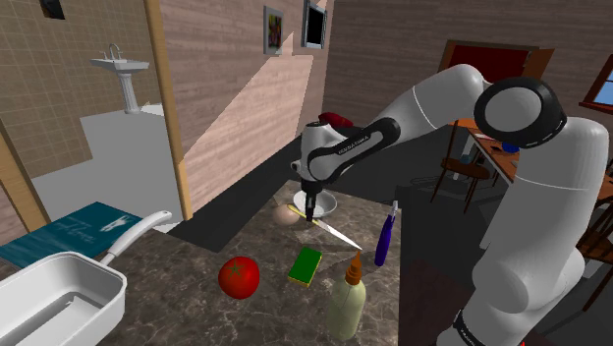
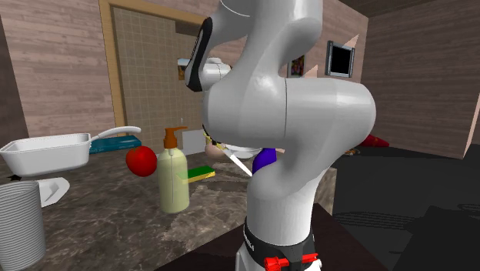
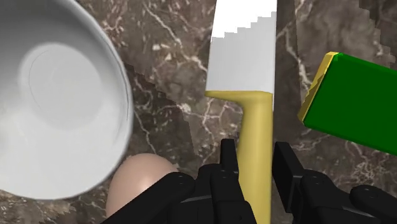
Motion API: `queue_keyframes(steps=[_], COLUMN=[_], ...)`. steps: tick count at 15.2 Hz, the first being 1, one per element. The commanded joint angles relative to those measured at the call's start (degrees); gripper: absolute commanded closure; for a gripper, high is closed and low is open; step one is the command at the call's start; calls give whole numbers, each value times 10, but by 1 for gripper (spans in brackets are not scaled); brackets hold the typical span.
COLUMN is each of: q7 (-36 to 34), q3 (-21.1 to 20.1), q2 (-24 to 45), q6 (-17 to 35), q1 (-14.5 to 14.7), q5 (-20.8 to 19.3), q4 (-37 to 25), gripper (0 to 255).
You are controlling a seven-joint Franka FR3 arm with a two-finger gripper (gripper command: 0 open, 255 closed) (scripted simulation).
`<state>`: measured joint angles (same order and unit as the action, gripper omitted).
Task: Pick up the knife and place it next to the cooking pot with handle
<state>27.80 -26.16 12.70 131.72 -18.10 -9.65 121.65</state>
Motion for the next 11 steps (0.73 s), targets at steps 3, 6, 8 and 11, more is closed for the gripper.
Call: queue_keyframes(steps=[3, 6, 8, 11], q7=[10, 17, 21, 27], q3=[-4, -7, -8, -9], q2=[-19, -33, -42, -54], q6=[-27, -48, -61, -82], q1=[-3, -5, -6, -8], q5=[14, 23, 29, 38], q4=[-11, -19, -25, -35], gripper=[255, 255, 255, 255])
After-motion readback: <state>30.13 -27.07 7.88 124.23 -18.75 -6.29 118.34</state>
